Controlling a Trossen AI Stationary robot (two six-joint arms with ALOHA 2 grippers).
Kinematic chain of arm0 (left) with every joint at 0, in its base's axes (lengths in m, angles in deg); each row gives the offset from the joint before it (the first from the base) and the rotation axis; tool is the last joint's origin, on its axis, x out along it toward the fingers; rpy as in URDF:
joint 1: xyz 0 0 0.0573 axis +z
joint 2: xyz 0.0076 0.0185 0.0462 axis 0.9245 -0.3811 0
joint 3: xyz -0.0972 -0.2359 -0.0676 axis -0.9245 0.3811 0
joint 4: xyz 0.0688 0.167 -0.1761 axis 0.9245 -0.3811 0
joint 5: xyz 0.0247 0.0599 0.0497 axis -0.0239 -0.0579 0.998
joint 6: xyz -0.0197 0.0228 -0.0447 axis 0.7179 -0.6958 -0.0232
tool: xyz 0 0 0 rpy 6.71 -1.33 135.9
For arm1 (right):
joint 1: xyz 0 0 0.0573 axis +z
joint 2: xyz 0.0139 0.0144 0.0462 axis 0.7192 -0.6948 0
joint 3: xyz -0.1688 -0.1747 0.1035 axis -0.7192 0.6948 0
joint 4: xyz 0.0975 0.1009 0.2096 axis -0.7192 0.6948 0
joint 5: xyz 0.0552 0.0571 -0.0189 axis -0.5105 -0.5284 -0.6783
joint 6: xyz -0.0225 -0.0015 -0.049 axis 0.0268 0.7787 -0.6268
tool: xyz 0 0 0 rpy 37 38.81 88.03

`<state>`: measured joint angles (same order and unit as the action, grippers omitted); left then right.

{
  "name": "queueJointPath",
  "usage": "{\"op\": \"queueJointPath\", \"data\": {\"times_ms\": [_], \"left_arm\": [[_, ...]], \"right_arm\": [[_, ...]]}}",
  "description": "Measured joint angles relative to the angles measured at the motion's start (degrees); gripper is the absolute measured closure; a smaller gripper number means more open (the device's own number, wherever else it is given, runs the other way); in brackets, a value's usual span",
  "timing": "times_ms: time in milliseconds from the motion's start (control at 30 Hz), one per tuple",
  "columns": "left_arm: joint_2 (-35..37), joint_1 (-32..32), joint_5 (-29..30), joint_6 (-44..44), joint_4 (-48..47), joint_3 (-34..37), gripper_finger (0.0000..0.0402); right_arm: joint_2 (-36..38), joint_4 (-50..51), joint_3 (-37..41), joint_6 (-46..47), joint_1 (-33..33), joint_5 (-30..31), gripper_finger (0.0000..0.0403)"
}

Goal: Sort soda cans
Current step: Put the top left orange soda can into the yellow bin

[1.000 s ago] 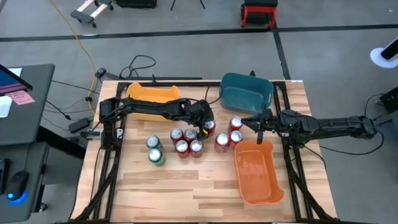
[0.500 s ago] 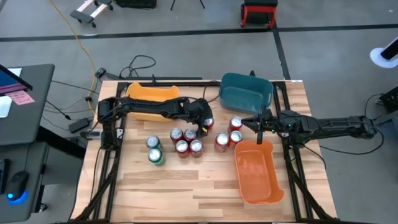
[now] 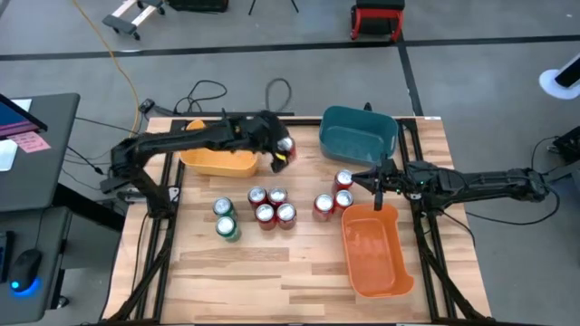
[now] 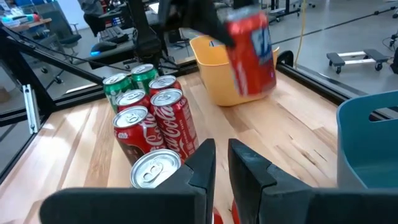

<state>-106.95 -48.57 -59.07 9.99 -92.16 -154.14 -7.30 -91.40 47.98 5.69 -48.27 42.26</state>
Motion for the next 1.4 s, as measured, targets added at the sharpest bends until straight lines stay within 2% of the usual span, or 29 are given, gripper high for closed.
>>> {"op": "queueJointPath", "data": {"times_ms": [200,367,567,733,867,1100,1233,1400], "left_arm": [[8.35,5.72,1.43,1.07,-5.71,-0.02,0.0105],[11.92,10.28,1.45,1.4,-11.3,-0.02,0.0105],[11.0,14.22,1.74,1.39,-17.58,0.0,0.0105],[8.45,16.35,3.35,-0.07,-17.87,0.0,0.0105],[8.22,18.1,2.79,-0.13,-13.74,2.54,0.0105],[9.37,20.28,-1.08,0.09,-9.11,11.13,0.0105],[9.7,20.57,-1.8,0.15,-0.99,18.1,0.0105],[9.61,22.17,-6.22,1.13,8.9,25.3,0.0105]], "right_arm": [[0.0,0.0,0.0,0.0,0.0,0.0,0.0335],[0.01,-0.35,0.0,-0.02,0.0,0.0,0.0335],[0.01,-0.42,0.0,0.25,0.0,0.0,0.0335],[0.0,0.48,0.0,0.34,0.0,0.0,0.0335],[0.0,2.91,0.0,1.73,0.0,0.0,0.0335],[-0.02,4.89,0.0,2.45,0.0,0.0,0.0335],[-0.02,4.87,0.0,2.99,0.0,0.0,0.0335],[-0.02,4.1,0.0,3.28,0.0,0.04,0.0335]]}}
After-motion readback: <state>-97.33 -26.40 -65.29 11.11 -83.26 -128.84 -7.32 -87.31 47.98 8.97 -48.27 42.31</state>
